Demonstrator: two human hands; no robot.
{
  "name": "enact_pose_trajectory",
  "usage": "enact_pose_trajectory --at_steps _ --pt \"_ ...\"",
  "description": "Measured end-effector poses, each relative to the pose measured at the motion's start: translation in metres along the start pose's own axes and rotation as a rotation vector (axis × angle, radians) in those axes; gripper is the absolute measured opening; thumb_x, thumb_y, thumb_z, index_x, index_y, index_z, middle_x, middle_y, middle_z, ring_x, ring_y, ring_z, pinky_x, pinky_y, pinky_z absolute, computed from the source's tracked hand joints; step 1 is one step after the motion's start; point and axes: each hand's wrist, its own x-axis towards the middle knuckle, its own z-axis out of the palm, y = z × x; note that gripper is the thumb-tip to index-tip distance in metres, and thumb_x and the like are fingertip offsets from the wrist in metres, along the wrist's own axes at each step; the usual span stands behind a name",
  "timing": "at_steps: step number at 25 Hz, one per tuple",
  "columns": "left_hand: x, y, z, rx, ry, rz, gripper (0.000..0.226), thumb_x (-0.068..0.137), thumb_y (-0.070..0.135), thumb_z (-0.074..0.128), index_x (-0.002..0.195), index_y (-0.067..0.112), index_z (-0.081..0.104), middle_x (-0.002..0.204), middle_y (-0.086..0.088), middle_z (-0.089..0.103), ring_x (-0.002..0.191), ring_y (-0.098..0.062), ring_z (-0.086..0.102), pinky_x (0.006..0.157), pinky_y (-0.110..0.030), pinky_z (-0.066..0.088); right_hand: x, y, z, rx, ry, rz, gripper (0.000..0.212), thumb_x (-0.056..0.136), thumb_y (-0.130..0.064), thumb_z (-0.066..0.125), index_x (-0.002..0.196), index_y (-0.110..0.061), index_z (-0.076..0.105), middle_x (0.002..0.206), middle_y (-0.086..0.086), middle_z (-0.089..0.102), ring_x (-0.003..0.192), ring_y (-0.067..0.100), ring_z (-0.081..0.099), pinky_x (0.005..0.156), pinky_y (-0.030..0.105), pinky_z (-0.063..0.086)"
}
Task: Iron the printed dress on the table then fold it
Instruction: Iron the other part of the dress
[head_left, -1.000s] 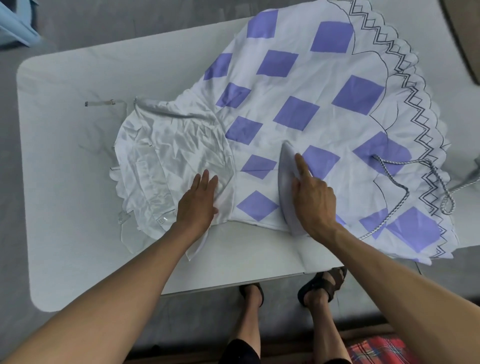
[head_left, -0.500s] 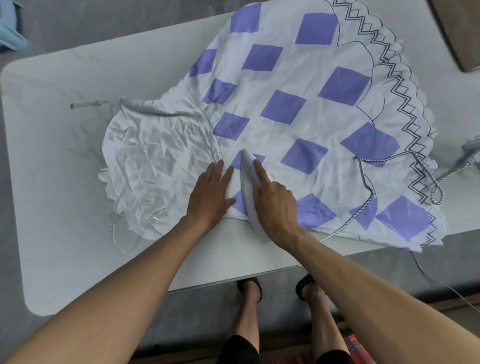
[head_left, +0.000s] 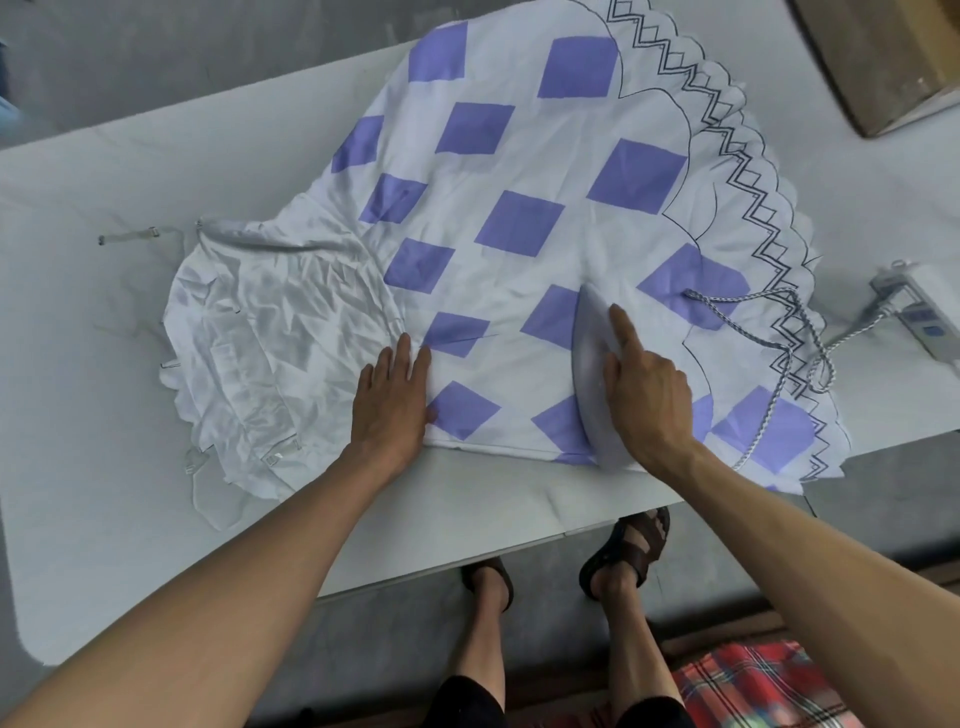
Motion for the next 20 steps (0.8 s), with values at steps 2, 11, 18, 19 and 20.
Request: enact_pose_trajectory --at_steps 2,11,18,19,20 --pt "-0.001 0.001 0.000 -0.010 0.004 0.006 0.079 0.093 0.033 0.060 0.153 0.017 0.011 0.163 -0.007 0.002 0.148 -0.029 0.013 0.119 -0.040 0.016 0.006 0.014 -0.009 -0.011 0.012 0.038 0.054 0.100 -0.025 0.037 0.151 -0.031 0.023 0.086 0.023 0.063 0.075 0.041 0.058 0.063 0.039 0.035" --pt "-0.008 -0.024 -0.009 -0.364 -0.011 0.063 0.075 0.092 0.015 0.062 0.153 0.012 0.018 0.162 -0.003 0.013 0.148 -0.019 0.018 0.117 -0.031 0.021 -0.018 -0.070 -0.007 0.174 -0.097 -0.167 0.056 0.100 -0.020 0.037 0.151 -0.035 0.021 0.122 0.016 0.061 0.094 0.038 0.060 0.074 0.036 0.038" --pt "-0.022 -0.046 0.002 -0.313 0.010 0.035 0.070 0.095 0.022 0.057 0.153 0.013 0.019 0.162 -0.001 0.011 0.149 -0.017 0.012 0.117 -0.034 0.021 -0.042 -0.138 0.042 0.104 -0.187 -0.298 0.056 0.100 -0.018 0.040 0.152 -0.030 0.022 0.096 0.009 0.065 0.064 0.018 0.039 0.064 0.027 0.031" --pt "-0.023 -0.046 0.001 -0.305 0.005 0.025 0.072 0.095 0.023 0.058 0.154 0.014 0.017 0.163 0.000 0.009 0.149 -0.015 0.009 0.117 -0.033 0.023 -0.042 -0.136 0.046 0.091 -0.185 -0.304 0.056 0.100 -0.017 0.040 0.152 -0.029 0.022 0.094 0.010 0.065 0.062 0.019 0.039 0.063 0.029 0.034" --pt "-0.023 -0.044 0.001 -0.296 -0.001 0.012 0.073 0.095 0.023 0.058 0.154 0.014 0.016 0.163 0.001 0.007 0.150 -0.013 0.007 0.115 -0.033 0.026 -0.042 -0.132 0.047 0.082 -0.166 -0.313 0.056 0.100 -0.016 0.040 0.152 -0.029 0.023 0.093 0.010 0.065 0.062 0.021 0.042 0.063 0.030 0.039"
